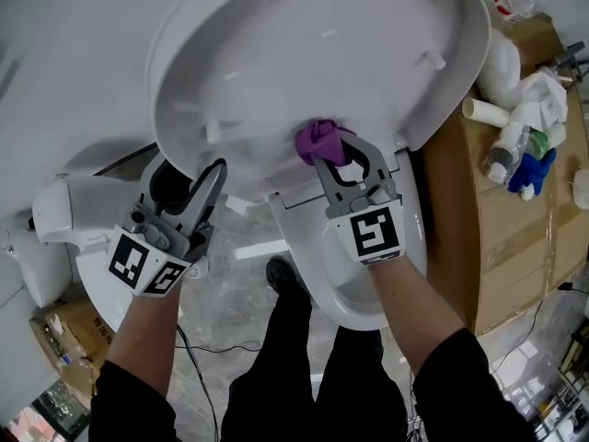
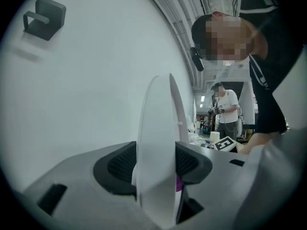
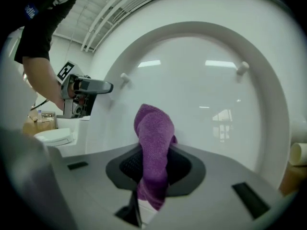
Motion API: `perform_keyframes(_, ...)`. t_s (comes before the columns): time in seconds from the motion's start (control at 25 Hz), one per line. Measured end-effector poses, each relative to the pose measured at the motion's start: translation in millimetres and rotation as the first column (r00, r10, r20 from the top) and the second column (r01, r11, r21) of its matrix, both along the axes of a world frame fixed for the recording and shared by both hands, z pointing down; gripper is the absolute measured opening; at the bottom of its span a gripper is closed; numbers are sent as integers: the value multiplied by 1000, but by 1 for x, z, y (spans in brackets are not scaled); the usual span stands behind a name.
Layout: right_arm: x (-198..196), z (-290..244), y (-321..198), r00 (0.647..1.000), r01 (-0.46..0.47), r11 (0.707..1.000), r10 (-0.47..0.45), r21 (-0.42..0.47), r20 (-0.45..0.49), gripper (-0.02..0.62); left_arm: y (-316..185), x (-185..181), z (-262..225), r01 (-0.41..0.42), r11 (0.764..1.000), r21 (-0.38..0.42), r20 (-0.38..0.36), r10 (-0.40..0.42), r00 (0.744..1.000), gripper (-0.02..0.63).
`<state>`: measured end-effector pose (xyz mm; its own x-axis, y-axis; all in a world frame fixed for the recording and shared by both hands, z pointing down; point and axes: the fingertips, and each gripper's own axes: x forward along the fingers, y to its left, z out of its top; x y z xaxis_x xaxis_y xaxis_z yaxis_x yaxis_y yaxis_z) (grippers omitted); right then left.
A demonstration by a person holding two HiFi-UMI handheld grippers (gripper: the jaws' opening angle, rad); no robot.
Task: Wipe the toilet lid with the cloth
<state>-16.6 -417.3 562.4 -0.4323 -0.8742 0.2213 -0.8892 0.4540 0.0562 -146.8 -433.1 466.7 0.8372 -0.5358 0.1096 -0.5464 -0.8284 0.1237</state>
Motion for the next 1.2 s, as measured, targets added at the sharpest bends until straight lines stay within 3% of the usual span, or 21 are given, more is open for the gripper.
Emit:
perform_keyframes(0.24, 65, 5, -4, 998, -64, 998, 64, -2, 20, 95, -5, 4, 19, 65, 997, -35, 69, -62, 996, 212)
perform_keyframes(0.48, 141, 18, -8, 982, -189, 981, 190, -34, 22, 95, -10, 2, 26, 149, 988, -43, 77, -146, 986, 199)
perform_keyframes(0.64, 149, 21, -7, 981, -194, 981, 195, -29, 20, 94, -10, 2, 31, 183, 982, -36, 90, -179, 980, 199)
perform_keyframes(0.76, 122, 30, 3, 985, -165, 985, 168, -60, 48, 95, -9, 4, 33, 190, 981, -38, 81, -186, 979, 199)
perform_keyframes(1.04, -38, 50, 29, 991, 99, 990, -89, -100, 97, 95, -3, 9, 40, 109, 994, -32, 82, -106, 991, 200)
perform_keyframes(1.2, -104, 67, 34, 981, 176, 978, -165, -110, 102, 95, -1, 11, 38, 61, 997, -37, 31, -60, 998, 201)
